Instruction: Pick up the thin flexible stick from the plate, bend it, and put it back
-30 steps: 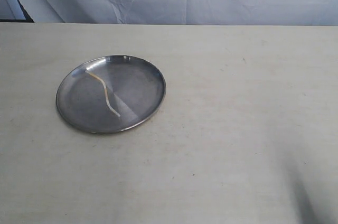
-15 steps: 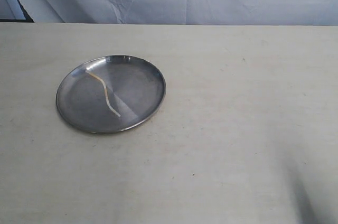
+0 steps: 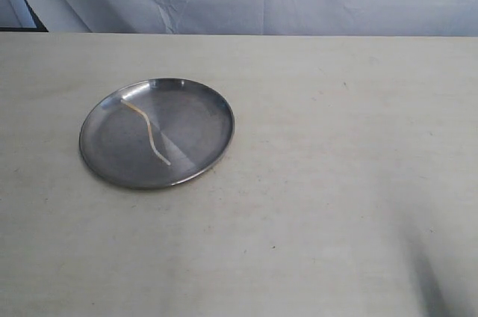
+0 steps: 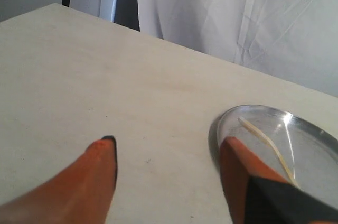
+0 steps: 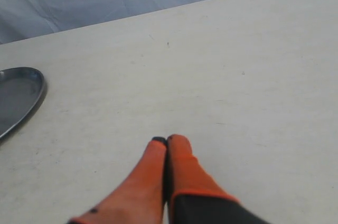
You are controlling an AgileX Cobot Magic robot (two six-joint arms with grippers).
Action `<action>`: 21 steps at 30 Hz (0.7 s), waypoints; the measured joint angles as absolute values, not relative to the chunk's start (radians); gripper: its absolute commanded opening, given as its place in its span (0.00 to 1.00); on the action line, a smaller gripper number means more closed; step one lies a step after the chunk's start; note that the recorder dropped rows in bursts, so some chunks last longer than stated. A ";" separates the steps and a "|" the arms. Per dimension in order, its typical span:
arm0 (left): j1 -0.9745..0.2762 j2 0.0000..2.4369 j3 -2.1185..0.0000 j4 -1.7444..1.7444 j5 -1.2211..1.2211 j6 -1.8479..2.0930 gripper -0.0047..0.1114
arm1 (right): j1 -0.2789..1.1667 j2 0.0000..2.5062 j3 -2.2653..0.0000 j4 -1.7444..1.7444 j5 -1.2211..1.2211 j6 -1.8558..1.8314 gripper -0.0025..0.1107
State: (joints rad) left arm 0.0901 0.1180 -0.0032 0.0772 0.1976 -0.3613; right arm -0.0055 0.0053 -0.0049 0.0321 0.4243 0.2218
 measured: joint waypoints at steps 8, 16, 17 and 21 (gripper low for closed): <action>0.090 0.118 -0.003 0.077 0.207 -0.361 0.52 | -0.006 0.005 -0.003 0.032 0.424 0.222 0.02; 0.090 0.118 -0.003 0.077 0.207 -0.361 0.52 | -0.006 0.004 -0.003 0.032 0.424 0.222 0.02; 0.090 0.118 -0.003 0.077 0.207 -0.361 0.52 | -0.006 0.004 -0.003 0.032 0.424 0.222 0.02; 0.090 0.118 -0.003 0.077 0.207 -0.361 0.52 | -0.006 0.004 -0.003 0.032 0.424 0.220 0.02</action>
State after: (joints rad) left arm 0.0901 0.1180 -0.0032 0.0772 0.2065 -0.3613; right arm -0.0055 0.0036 -0.0026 0.0321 0.4243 0.2196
